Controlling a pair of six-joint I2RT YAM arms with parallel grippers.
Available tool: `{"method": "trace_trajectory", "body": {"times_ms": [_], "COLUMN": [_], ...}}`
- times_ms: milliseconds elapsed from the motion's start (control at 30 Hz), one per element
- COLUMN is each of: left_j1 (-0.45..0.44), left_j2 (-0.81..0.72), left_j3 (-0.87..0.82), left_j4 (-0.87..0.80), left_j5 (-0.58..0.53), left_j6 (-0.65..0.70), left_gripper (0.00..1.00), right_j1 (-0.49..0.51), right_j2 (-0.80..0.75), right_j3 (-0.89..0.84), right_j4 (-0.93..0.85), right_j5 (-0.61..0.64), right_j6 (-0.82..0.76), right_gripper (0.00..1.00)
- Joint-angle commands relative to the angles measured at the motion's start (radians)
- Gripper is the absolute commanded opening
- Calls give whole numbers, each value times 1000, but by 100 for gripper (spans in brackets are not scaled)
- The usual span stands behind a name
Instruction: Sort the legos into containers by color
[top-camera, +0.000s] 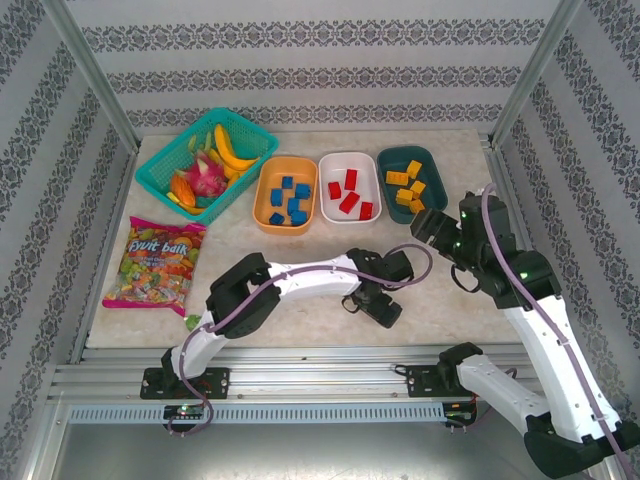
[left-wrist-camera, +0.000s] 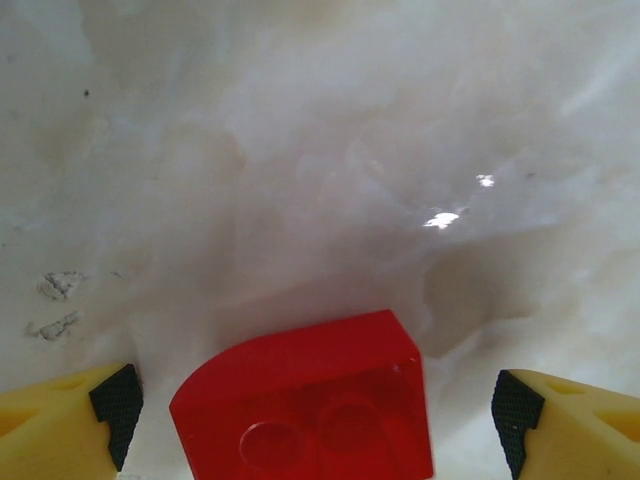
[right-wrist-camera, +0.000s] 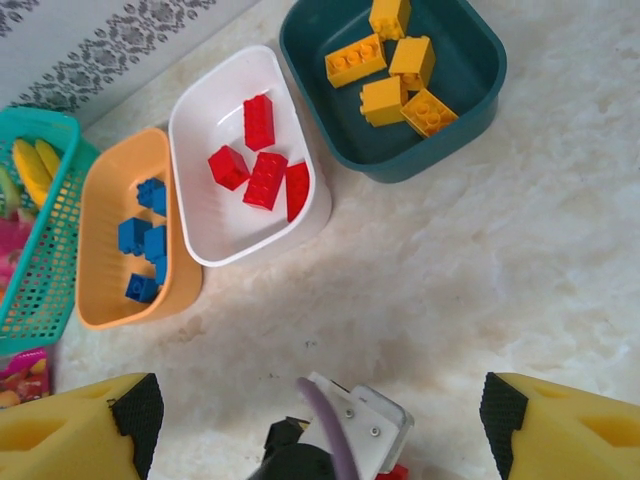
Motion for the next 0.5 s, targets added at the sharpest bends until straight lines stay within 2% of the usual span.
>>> {"method": "trace_trajectory", "body": {"times_ms": [0, 200, 267, 467], "left_j1": [-17, -29, -29, -29], "left_j2": [16, 45, 51, 38], "left_j3": [36, 62, 68, 82], "left_j4": [-82, -82, -83, -108], "left_j5": [-43, -31, -25, -65], "left_j6": [-55, -67, -68, -60], "left_gripper": [90, 75, 65, 53], "right_j1": [-10, -18, -24, -29], "right_j2": [-24, -31, -27, -10], "right_j3": [26, 23, 20, 23], "right_j4": [16, 10, 14, 26], "right_j5": [-32, -43, -50, -59], "right_j6": [-21, -15, -14, -23], "right_gripper": [85, 84, 84, 84]}}
